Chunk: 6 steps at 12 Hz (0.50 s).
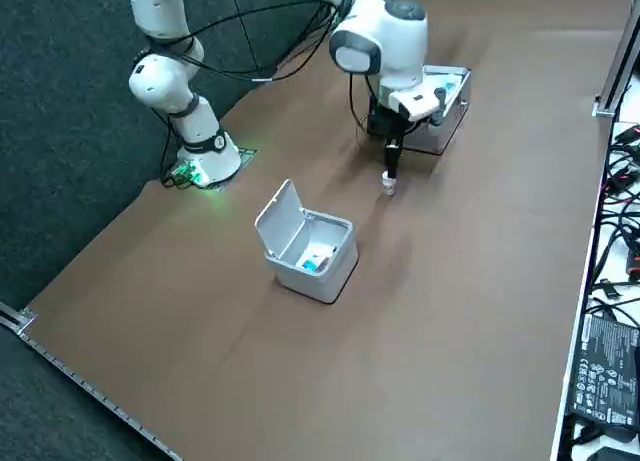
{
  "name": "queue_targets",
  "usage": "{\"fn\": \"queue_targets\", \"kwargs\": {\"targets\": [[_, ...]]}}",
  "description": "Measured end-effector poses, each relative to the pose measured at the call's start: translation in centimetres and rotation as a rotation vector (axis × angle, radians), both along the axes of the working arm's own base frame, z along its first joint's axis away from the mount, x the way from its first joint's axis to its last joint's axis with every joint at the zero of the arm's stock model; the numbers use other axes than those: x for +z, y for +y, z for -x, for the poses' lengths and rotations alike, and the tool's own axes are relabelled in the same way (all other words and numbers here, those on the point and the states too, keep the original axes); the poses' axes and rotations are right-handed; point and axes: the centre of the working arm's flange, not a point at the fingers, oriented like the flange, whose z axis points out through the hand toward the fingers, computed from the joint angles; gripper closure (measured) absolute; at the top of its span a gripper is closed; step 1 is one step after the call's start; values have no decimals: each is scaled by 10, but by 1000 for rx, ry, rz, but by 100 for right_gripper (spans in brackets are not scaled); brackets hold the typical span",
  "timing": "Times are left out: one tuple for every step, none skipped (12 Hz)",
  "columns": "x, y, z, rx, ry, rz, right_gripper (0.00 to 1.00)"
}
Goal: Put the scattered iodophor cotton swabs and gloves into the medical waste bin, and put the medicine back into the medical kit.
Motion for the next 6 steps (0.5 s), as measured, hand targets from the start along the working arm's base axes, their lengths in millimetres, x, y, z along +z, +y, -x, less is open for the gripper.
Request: {"fn": "queue_targets", "kwargs": {"targets": [[-10,0,6,-10,-17,3,8],[-19,0,12,-21,-29,6,9],[-25,0,17,-27,-31,8,8],[-28,0,20,-29,-30,10,8],[-30,1,21,-32,-29,10,12],[-30,1,21,-35,-29,11,12]]}}
